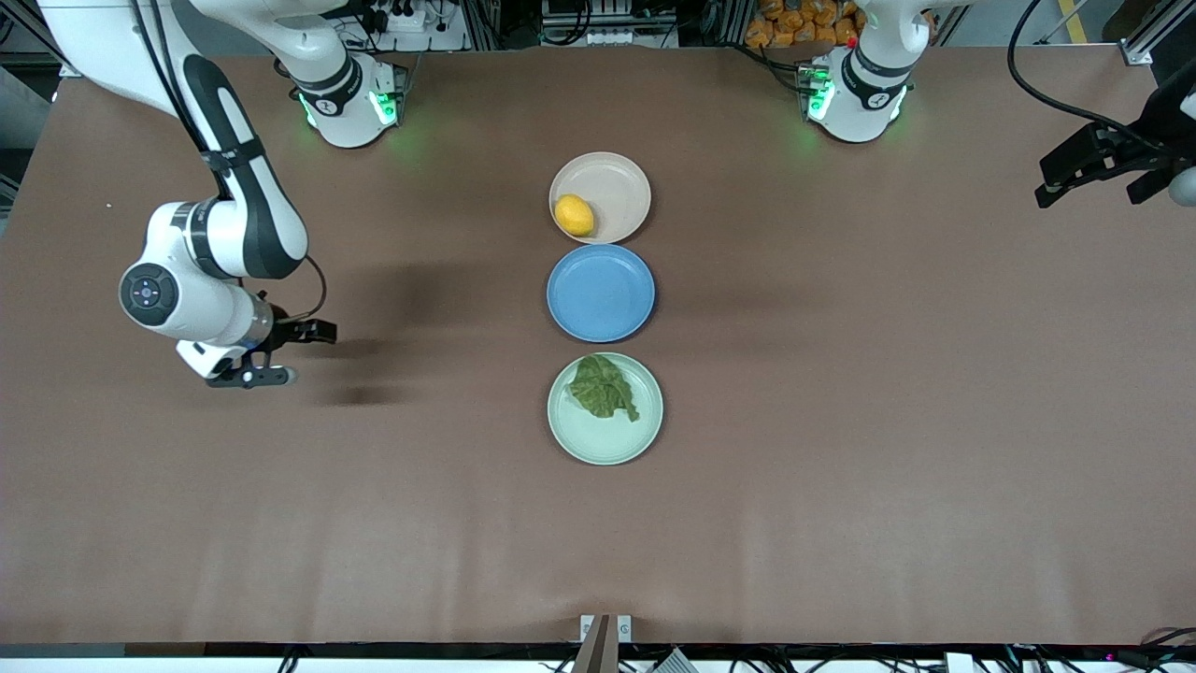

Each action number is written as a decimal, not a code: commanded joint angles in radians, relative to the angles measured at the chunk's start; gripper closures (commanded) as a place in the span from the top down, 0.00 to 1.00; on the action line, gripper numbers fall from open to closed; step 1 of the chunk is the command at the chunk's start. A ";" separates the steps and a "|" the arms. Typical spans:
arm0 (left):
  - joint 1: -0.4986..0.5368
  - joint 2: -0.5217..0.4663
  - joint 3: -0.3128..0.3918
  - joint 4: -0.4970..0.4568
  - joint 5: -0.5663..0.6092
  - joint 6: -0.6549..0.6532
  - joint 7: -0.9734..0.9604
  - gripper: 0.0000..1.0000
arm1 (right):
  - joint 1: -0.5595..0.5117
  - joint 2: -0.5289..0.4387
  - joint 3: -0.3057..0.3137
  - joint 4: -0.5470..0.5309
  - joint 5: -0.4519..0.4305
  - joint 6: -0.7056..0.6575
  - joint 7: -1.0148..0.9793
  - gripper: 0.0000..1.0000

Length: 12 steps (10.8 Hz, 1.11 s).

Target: Place lemon and lettuce in plates

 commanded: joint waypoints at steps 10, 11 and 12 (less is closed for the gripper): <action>0.014 -0.004 0.007 -0.004 -0.019 0.014 0.000 1.00 | -0.101 -0.291 0.138 -0.251 -0.013 0.035 0.003 1.00; 0.016 -0.004 0.008 -0.004 -0.017 0.015 0.005 1.00 | -0.103 -0.293 0.134 -0.240 -0.013 0.035 0.003 1.00; 0.016 0.000 0.010 -0.004 -0.013 0.014 0.007 1.00 | -0.100 -0.291 0.106 -0.195 -0.013 0.025 -0.001 1.00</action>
